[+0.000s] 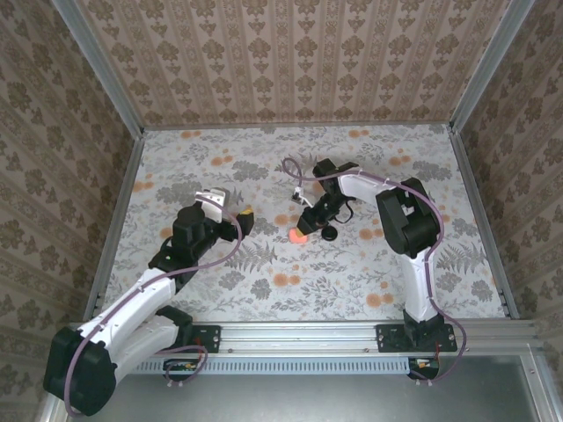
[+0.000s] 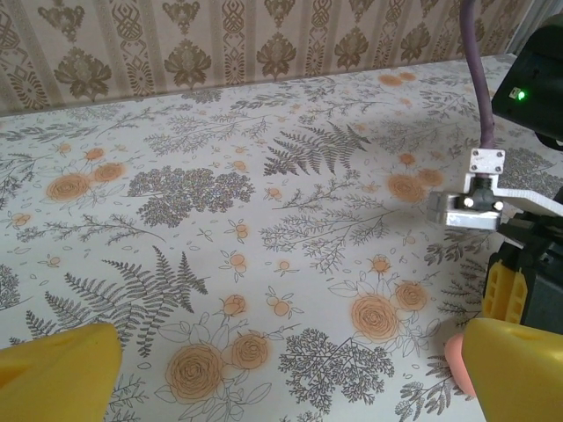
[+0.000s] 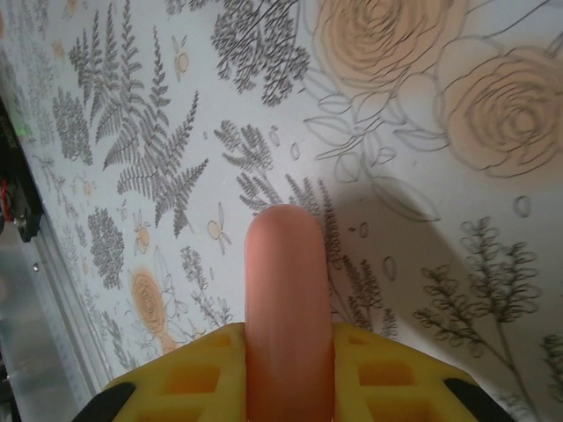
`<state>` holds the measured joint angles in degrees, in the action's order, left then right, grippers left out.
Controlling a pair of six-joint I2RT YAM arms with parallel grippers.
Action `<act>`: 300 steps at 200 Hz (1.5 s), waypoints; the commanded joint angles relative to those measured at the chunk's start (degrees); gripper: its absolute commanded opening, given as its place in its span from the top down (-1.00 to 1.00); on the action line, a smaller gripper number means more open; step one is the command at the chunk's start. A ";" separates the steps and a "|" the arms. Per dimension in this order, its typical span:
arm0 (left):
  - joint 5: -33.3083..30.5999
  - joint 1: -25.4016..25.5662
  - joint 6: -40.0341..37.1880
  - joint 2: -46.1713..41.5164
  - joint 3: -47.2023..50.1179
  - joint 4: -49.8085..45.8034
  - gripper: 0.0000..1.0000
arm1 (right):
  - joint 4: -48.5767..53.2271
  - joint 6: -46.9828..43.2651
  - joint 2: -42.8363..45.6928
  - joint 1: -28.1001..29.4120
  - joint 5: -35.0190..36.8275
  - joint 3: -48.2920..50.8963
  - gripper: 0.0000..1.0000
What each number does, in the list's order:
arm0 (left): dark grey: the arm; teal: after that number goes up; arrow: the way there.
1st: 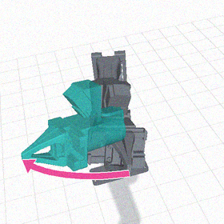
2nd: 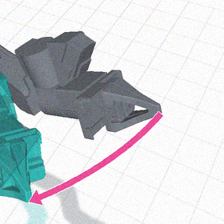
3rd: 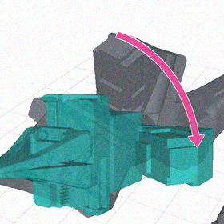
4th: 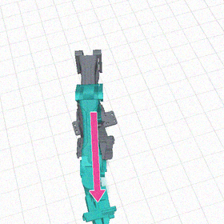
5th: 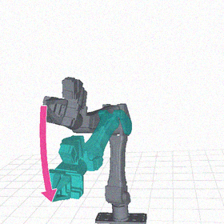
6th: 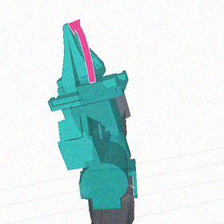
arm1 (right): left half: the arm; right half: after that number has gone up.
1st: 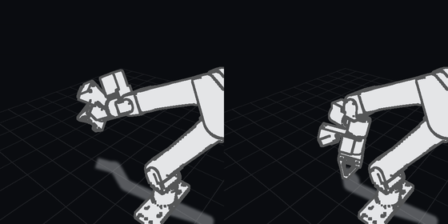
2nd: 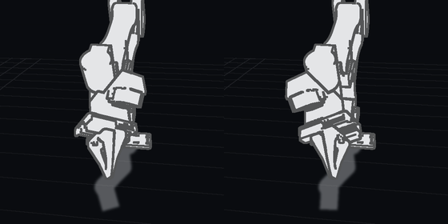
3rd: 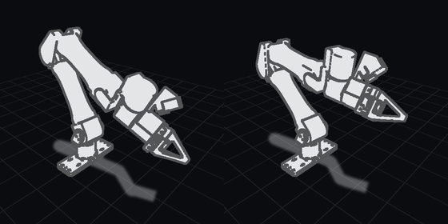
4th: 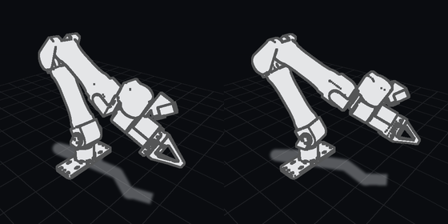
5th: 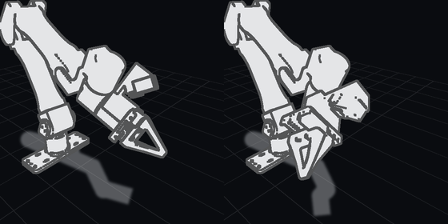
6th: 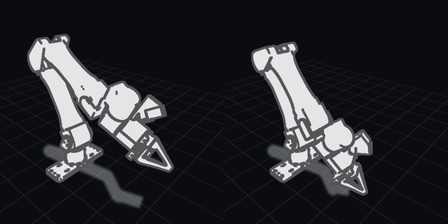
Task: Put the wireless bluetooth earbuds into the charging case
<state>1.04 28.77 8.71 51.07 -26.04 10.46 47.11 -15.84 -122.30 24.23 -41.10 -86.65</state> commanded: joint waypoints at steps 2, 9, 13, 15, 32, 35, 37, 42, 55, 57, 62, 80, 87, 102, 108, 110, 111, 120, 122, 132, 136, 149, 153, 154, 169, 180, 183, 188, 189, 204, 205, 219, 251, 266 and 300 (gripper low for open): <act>-0.06 -0.42 0.96 0.08 -1.73 -1.12 -1.00 | 2.80 1.54 -1.47 -0.36 3.01 -1.59 0.50; -0.05 -0.56 0.82 -0.09 -1.66 -1.45 -1.00 | 2.74 1.77 -1.37 -0.39 3.46 -1.61 0.45; -0.15 -0.53 0.78 -0.14 -1.65 -1.57 -1.00 | 2.72 1.96 -1.27 -0.41 3.79 -1.60 0.42; -0.16 -0.55 0.78 -0.17 -1.58 -1.62 -1.00 | 2.68 2.04 -1.21 -0.48 3.91 -1.59 0.41; -0.40 -0.67 0.77 -0.31 -1.60 -1.92 -1.00 | 2.44 2.34 -0.71 -0.58 4.72 -1.60 0.32; -0.35 -0.72 0.76 -0.34 -1.56 -1.92 -1.00 | 2.50 2.43 -0.64 -0.53 4.86 -1.62 0.30; -0.36 -0.71 0.78 -0.33 -1.62 -2.00 -1.00 | 2.47 2.46 -0.59 -0.55 4.93 -1.60 0.29; -0.44 -0.74 0.78 -0.34 -1.60 -2.02 -0.99 | 2.38 2.54 -0.42 -0.61 5.17 -1.68 0.27; -0.67 -0.82 0.87 -0.33 -1.73 -2.12 -1.00 | 2.38 2.74 -0.15 -0.79 5.65 -1.86 0.21; -0.64 -0.82 0.89 -0.28 -1.75 -2.20 -1.00 | 2.33 2.78 -0.09 -0.86 5.78 -1.96 0.21; -0.83 -0.82 0.88 -0.30 -1.93 -2.26 -1.00 | 2.28 2.91 0.13 -1.00 6.05 -2.05 0.18; -1.57 -0.86 0.78 -0.40 -2.33 -3.20 -1.00 | 1.66 3.24 0.94 -1.20 7.00 -2.14 0.09; -1.94 -0.93 0.63 -0.40 -2.58 -3.75 -1.00 | 1.41 3.45 1.32 -1.38 7.45 -2.25 0.06; -3.29 -0.96 0.20 -0.45 -3.10 -4.85 -1.00 | 0.98 3.84 2.64 -1.66 8.33 -2.45 0.02; -3.85 -1.08 0.04 -0.61 -3.25 -5.25 -1.00 | 0.82 4.03 3.37 -1.67 8.76 -2.49 0.00; -4.05 -1.04 0.00 -0.68 -3.34 -5.38 -1.00 | 0.82 4.09 3.58 -1.65 8.93 -2.47 -0.01; -4.13 -1.07 0.00 -0.70 -3.37 -5.46 -1.00 | 0.85 4.08 3.74 -1.64 8.98 -2.47 -0.01; -5.12 -1.17 -0.26 -0.79 -3.55 -5.79 -1.00 | 0.63 4.34 5.00 -1.73 9.88 -2.63 -0.02; -5.29 -1.20 -0.31 -0.81 -3.57 -5.91 -1.00 | 0.57 4.33 5.33 -1.86 10.11 -2.57 -0.03; -6.50 -1.37 -0.49 -0.96 -3.79 -6.10 -1.00 | 0.03 4.56 7.06 -2.01 11.39 -2.34 -0.03; -6.98 -1.44 -0.60 -1.03 -3.88 -6.15 -1.00 | -0.41 4.66 7.95 -2.07 12.10 -2.17 -0.04; -9.43 -1.83 -1.00 -1.09 -4.31 -6.23 -0.99 | -2.88 5.49 11.53 -2.59 14.74 -0.38 -0.07; -10.36 -1.93 -1.13 -1.14 -4.51 -6.27 -1.00 | -4.41 5.93 12.95 -2.85 15.59 0.56 -0.09; -10.62 -1.95 -1.18 -1.19 -4.57 -6.30 -1.00 | -4.76 6.05 13.35 -2.86 15.78 0.85 -0.09; -15.39 -2.32 -2.07 -1.01 -4.92 -6.02 -1.00 | -12.64 8.26 19.77 -4.27 19.10 6.53 -0.27; -19.48 -2.36 -3.04 -0.49 -4.97 -5.37 -1.00 | -20.84 10.27 25.15 -5.81 21.61 12.38 -0.46; -20.44 -2.32 -3.49 -0.37 -4.88 -5.16 -1.00 | -23.08 10.94 26.55 -6.31 22.18 14.21 -0.77; -22.07 -4.06 -4.30 -0.13 -4.69 -4.62 -1.00 | -26.69 11.82 28.95 -7.22 22.90 17.12 -0.99; -22.41 -4.16 -4.44 -0.07 -4.57 -4.46 -1.00 | -27.41 12.03 29.39 -7.42 23.03 17.69 -1.00; -27.60 -5.51 -5.62 0.64 -2.93 -1.41 -1.00 | -36.90 14.60 35.46 -10.59 26.06 25.89 -1.00; -27.86 -5.63 -5.67 0.67 -2.82 -1.19 -1.00 | -37.17 14.69 35.86 -10.82 26.29 26.39 -1.00; -30.29 -8.10 -5.40 1.42 -0.72 1.81 -0.99 | -44.71 15.30 40.67 -13.28 30.15 33.44 -1.00; -32.27 -14.17 -3.88 3.58 4.97 10.08 -1.00 | -58.36 14.50 49.84 -17.44 39.53 47.83 -1.00; -32.87 -16.46 -3.91 5.87 6.87 13.60 -1.00 | -62.47 14.08 52.27 -18.91 41.74 52.32 -1.00; -32.06 -19.36 -4.49 13.01 11.06 25.21 -1.00 | -72.56 14.00 52.21 -21.62 43.02 59.93 -1.00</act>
<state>-29.65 10.66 5.10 60.40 -17.50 23.57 -12.71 -2.52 -70.43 3.92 -2.17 -30.46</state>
